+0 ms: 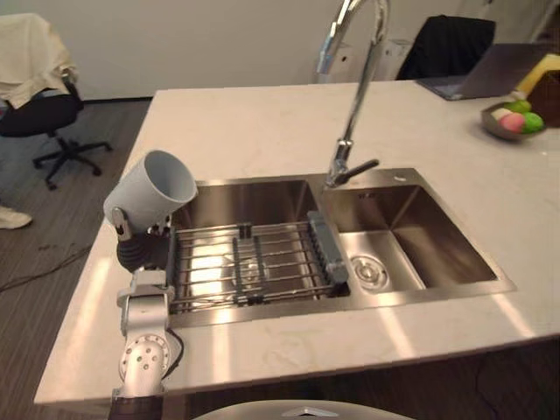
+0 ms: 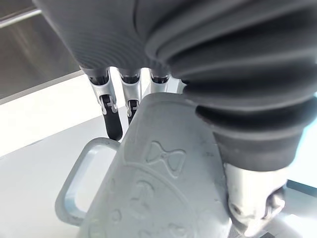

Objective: Walk over to the sink, pick up the cup, carry it to the dishwasher, place the cup inside the dishwasher, then close the dishwasher door

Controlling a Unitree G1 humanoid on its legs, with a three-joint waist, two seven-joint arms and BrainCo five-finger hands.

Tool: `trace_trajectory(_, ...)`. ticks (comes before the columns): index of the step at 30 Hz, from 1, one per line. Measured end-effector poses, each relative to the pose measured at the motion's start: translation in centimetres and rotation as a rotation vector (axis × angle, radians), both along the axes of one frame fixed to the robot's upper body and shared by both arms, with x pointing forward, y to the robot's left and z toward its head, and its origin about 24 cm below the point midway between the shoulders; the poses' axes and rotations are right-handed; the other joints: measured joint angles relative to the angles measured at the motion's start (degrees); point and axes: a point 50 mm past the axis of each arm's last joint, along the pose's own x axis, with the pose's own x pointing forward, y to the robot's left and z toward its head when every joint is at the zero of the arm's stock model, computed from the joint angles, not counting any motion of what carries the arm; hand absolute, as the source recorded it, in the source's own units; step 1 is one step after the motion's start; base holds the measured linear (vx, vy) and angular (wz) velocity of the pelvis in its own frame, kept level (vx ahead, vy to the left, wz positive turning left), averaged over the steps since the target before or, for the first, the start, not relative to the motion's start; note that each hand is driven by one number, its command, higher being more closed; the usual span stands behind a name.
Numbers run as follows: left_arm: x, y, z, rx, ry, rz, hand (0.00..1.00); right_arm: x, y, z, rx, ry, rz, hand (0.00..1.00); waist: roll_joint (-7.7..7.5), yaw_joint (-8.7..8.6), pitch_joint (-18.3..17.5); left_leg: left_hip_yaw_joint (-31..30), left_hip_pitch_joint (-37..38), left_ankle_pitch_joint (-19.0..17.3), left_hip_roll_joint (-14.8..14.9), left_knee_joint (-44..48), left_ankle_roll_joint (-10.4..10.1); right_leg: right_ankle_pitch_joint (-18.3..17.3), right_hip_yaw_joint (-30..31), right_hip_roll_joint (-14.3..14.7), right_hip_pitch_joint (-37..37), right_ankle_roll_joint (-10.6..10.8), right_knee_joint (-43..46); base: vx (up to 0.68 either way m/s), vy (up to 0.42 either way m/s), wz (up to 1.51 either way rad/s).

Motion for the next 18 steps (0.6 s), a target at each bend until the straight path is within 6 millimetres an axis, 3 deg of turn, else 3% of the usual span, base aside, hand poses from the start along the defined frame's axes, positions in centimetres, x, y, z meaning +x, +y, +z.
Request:
trace_trajectory(3, 0.6, -0.4, 0.7, -0.022, -0.038, -0.001, 1.0, -1.6, 0.5, 0.0, 0.045, -0.035, -0.176, 0.0, 0.46, -1.06, -0.1, -4.6, 0.1, -0.5, 0.1, 0.3, 0.2, -2.0, 5.0, 1.6, -0.6, 0.5, 2.3, 0.03, -0.017, 0.07)
trace_trajectory(8, 0.4, 0.6, 0.7, -0.014, -0.045, 0.062, 1.0, -1.7, 0.4, 0.1, 0.078, -0.157, -0.42, 0.0, 0.76, -1.07, -0.1, -11.8, 0.2, -0.3, 0.1, 0.0, 0.0, -7.2, 13.4, 4.1, -2.1, -0.4, 9.4, 0.04, -0.044, 0.26)
trace_trajectory(11, -0.2, 1.8, 0.4, -0.004, -0.027, 0.117, 1.0, -1.1, -0.2, 0.3, 0.058, -0.201, -0.449, 0.0, 0.71, 0.7, -0.1, -14.5, 0.6, -0.1, 0.0, 0.3, -0.2, -10.2, 12.3, 4.1, -1.8, -1.2, 13.3, 0.04, -0.058, 0.57)
trace_trajectory(14, -1.4, 3.0, -0.3, 0.023, 0.012, 0.167, 1.0, 1.3, 0.0, 0.4, 0.08, -0.257, -0.402, 0.0, 0.78, 2.73, 0.9, -16.8, -0.8, -0.9, -0.1, 3.8, -0.4, -13.9, 10.0, 3.1, -2.2, -1.8, 18.3, 0.0, -0.043, 0.57)
trace_trajectory(16, -1.9, 3.1, -0.5, 0.028, 0.023, 0.173, 1.0, 3.2, 0.5, 0.4, 0.105, -0.288, -0.323, 0.0, -0.35, 3.63, 3.4, -17.7, -4.9, -1.0, -1.1, 11.7, -0.7, -16.7, 7.5, 1.0, -2.6, -2.4, 22.7, -0.07, -0.053, 0.99)
trace_trajectory(18, -2.3, 3.1, -0.2, 0.036, 0.006, 0.171, 1.0, 5.0, 0.3, 0.6, 0.105, -0.324, -0.289, 0.0, -0.54, 4.03, 5.8, -17.6, -11.6, -0.6, -1.0, 21.1, -2.8, -19.1, 3.9, -0.6, -3.5, -3.3, 26.1, -0.17, -0.117, 1.38)
